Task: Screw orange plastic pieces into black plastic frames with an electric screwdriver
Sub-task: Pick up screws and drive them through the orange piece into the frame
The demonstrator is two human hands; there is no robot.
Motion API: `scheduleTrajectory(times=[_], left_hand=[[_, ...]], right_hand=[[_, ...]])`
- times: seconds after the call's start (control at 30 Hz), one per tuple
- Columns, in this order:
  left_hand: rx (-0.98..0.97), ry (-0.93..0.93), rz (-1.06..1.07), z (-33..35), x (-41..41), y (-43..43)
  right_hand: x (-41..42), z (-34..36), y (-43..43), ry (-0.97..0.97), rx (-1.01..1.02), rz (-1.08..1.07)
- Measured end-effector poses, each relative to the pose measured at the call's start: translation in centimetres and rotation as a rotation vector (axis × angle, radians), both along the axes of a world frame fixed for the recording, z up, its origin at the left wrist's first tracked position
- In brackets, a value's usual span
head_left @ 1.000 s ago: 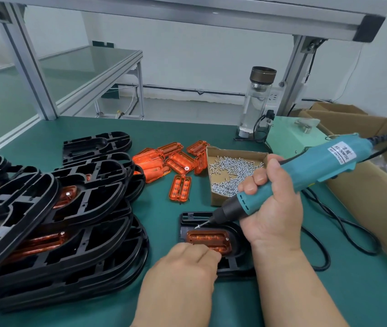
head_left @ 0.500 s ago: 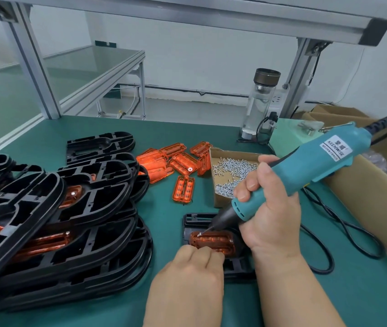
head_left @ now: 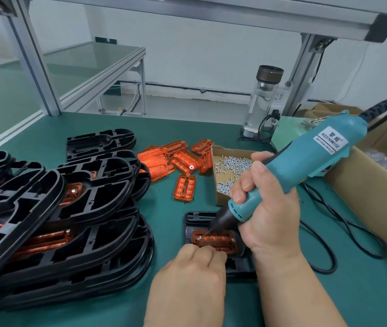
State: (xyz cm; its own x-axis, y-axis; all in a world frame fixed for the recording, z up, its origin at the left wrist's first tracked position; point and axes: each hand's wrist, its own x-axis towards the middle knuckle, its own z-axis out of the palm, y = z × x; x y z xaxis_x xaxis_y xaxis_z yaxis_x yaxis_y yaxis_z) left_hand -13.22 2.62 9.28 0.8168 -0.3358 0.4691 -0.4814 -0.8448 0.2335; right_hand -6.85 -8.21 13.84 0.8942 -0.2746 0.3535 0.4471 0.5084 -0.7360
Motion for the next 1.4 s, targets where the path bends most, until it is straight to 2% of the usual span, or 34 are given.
scheduleTrajectory(times=[0.47, 0.67, 0.8, 0.93, 1.1, 1.2, 1.4], left_hand=[[-0.023, 0.019, -0.03, -0.2, 0.1, 0.0], [-0.015, 0.015, -0.038, -0.2, 0.2, 0.0], [-0.013, -0.038, -0.034, -0.8, 0.5, 0.0], [0.011, -0.016, -0.001, -0.8, 0.5, -0.3], [0.018, 0.091, 0.033, -0.4, 0.0, -0.5], [0.028, 0.05, 0.014, -0.3, 0.0, -0.4], [-0.004, 0.08, 0.005, -0.2, 0.1, -0.4]], right_hand=[[0.1, -0.3, 0.3, -0.045, -0.097, 0.031], [0.3, -0.2, 0.8, -0.093, -0.155, 0.158], [0.9, 0.5, 1.3, -0.101, -0.264, 0.242], [1.7, 1.1, 1.8, -0.072, -0.359, 0.359], [1.9, 0.8, 1.6, -0.084, -0.272, 0.401], [1.7, 0.7, 1.3, -0.092, -0.25, 0.397], [1.7, 0.9, 1.6, -0.112, -0.329, 0.465]])
